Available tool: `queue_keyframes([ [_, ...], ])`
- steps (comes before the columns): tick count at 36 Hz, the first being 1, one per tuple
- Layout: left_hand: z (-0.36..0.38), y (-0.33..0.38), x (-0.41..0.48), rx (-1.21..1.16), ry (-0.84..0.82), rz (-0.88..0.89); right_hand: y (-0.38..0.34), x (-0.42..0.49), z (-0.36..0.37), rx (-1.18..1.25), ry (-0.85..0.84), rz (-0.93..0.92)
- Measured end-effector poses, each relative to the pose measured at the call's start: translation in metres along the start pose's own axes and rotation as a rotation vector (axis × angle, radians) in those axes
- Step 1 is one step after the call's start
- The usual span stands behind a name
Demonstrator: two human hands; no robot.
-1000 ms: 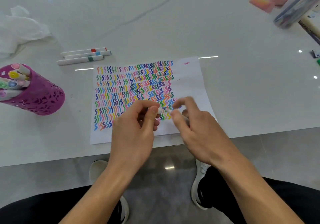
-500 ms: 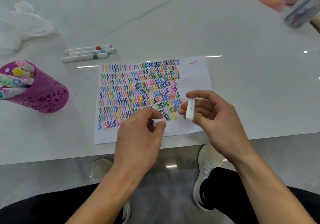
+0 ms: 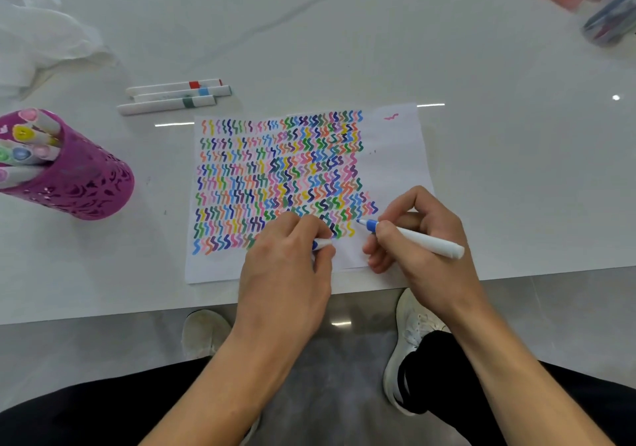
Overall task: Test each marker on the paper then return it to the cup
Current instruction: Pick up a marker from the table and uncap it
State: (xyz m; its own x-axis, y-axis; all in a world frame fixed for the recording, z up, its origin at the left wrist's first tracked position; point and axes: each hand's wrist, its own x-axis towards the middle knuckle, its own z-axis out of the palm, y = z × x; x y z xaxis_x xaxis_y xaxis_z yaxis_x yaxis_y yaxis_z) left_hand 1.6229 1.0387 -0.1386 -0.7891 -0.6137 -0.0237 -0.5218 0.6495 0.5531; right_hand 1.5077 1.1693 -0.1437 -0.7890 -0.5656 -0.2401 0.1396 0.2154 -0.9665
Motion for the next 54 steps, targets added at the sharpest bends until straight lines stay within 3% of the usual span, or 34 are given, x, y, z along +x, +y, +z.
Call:
queue_keyframes([
  [29, -0.001, 0.004, 0.001, -0.018, -0.011, -0.048, -0.002, -0.001, 0.007, -0.17, 0.074, 0.035],
  [39, -0.003, 0.002, -0.001, -0.026, -0.015, -0.04, -0.006, -0.003, 0.002, 0.051, 0.13, -0.058],
  [47, -0.008, -0.001, -0.003, -0.031, 0.022, 0.02, -0.019, -0.003, 0.0, 0.088, 0.198, -0.141],
  [54, -0.024, -0.003, -0.001, -0.393, 0.072, -0.068, -0.031, -0.007, 0.009, 0.122, 0.087, -0.159],
])
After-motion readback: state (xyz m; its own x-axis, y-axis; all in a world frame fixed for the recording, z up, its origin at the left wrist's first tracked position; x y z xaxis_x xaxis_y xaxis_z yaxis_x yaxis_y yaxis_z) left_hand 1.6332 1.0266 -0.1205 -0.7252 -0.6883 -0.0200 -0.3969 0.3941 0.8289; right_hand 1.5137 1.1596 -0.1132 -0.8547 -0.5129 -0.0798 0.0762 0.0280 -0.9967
